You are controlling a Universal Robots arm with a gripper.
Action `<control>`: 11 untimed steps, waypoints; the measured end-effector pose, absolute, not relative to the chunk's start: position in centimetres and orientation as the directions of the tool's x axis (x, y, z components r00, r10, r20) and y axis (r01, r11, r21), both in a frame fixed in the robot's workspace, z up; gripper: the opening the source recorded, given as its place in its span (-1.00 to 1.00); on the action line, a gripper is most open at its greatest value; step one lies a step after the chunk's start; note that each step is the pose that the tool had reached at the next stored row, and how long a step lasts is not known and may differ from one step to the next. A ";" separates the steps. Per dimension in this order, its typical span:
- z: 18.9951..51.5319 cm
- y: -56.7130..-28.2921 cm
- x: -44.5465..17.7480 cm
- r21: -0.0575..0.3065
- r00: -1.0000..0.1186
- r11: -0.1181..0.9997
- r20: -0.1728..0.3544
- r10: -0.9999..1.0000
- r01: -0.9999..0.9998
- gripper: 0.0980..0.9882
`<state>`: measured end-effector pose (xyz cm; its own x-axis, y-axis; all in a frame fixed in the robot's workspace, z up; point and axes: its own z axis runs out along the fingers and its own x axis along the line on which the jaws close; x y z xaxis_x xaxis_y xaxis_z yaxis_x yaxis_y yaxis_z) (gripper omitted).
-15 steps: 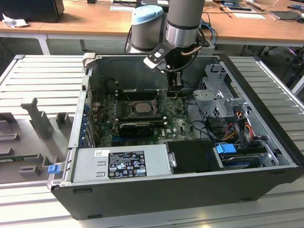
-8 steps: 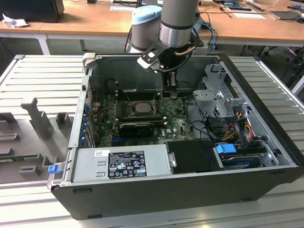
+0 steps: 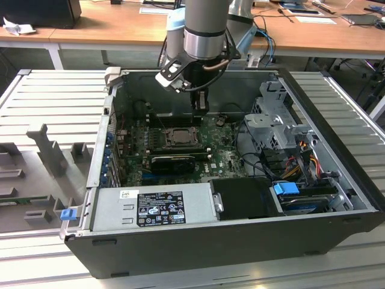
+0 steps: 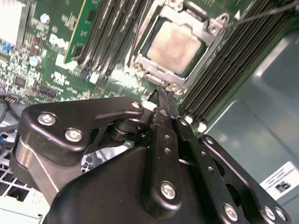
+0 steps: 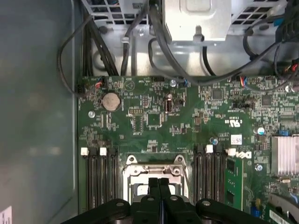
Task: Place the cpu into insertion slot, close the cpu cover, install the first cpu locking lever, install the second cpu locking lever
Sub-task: 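Close the cpu cover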
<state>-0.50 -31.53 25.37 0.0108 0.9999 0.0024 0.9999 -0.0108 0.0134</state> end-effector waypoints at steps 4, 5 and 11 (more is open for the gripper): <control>24.6 -31.5 -1.1 0.013 0.002 -0.002 0.002 1.000 1.000 -0.98; 24.3 -31.5 -1.1 0.013 -0.011 0.011 0.002 1.000 1.000 -0.98; 23.1 -31.5 -2.0 0.013 -0.056 0.056 0.002 0.998 0.998 -0.98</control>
